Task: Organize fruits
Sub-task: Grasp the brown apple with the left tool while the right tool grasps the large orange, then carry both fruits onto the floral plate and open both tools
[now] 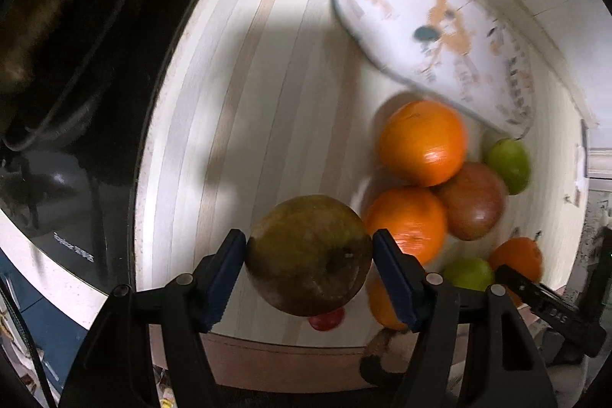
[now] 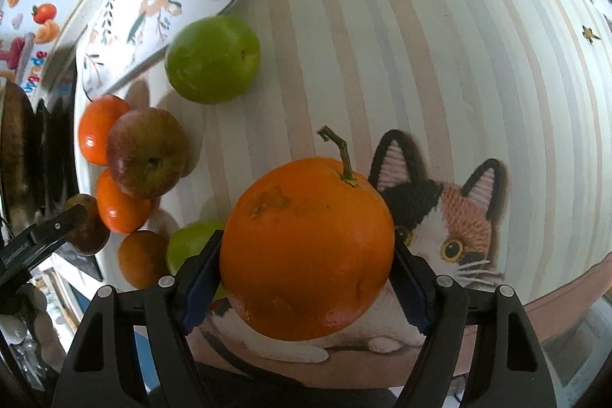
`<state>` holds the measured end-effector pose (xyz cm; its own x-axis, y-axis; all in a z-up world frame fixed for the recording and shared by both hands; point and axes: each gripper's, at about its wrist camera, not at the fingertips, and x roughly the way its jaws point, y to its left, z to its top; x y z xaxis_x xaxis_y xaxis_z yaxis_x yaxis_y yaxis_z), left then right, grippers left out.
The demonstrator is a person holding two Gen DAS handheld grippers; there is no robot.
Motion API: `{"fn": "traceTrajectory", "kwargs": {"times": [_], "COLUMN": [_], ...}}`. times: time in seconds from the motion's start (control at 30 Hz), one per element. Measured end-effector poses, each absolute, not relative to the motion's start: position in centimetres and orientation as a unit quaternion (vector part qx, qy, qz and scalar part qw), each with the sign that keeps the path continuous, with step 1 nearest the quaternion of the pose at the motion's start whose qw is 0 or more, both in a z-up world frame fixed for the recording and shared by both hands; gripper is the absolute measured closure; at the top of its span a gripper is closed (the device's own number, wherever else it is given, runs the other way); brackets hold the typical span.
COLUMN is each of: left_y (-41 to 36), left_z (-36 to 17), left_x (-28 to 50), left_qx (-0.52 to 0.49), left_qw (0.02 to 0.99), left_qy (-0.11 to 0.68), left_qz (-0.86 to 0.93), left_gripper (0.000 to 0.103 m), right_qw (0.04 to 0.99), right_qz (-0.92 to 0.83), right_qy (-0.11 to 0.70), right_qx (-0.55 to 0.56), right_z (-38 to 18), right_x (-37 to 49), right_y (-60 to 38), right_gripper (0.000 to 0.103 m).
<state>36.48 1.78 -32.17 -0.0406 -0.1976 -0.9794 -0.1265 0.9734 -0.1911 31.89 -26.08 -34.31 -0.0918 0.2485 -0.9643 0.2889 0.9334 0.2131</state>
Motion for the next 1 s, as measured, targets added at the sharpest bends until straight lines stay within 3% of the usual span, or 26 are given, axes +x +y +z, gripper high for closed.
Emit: {"fn": "traceTrajectory", "kwargs": {"times": [0.27,0.4,0.7,1.0], "left_y": [-1.1,-3.4,-4.6,-3.9], "left_z": [-24.6,-23.7,-30.6,-34.2], "left_x": [40.6,45.2,54.8,57.6], "left_qx": [-0.137,-0.145,-0.159,-0.166], "left_qw": [0.72,0.726,0.68,0.648], "left_qy": [0.675,0.663,0.711,0.74], "left_qz": [-0.09,-0.109,-0.088,-0.071], "left_gripper": [0.037,0.037,0.037,0.036], "right_qw": [0.681,0.706,0.708,0.682], "right_qz": [0.021,0.046,0.052,0.052], "right_qy": [0.702,0.679,0.697,0.726], "right_qx": [0.207,0.196,0.106,0.067], "right_z": [-28.3,-26.0,-29.8,-34.4], "right_x": [35.1,40.2,52.5,57.3], "right_y": [-27.4,-26.5,-22.4,-19.8], "right_gripper": [0.022,0.022,0.022,0.022]}}
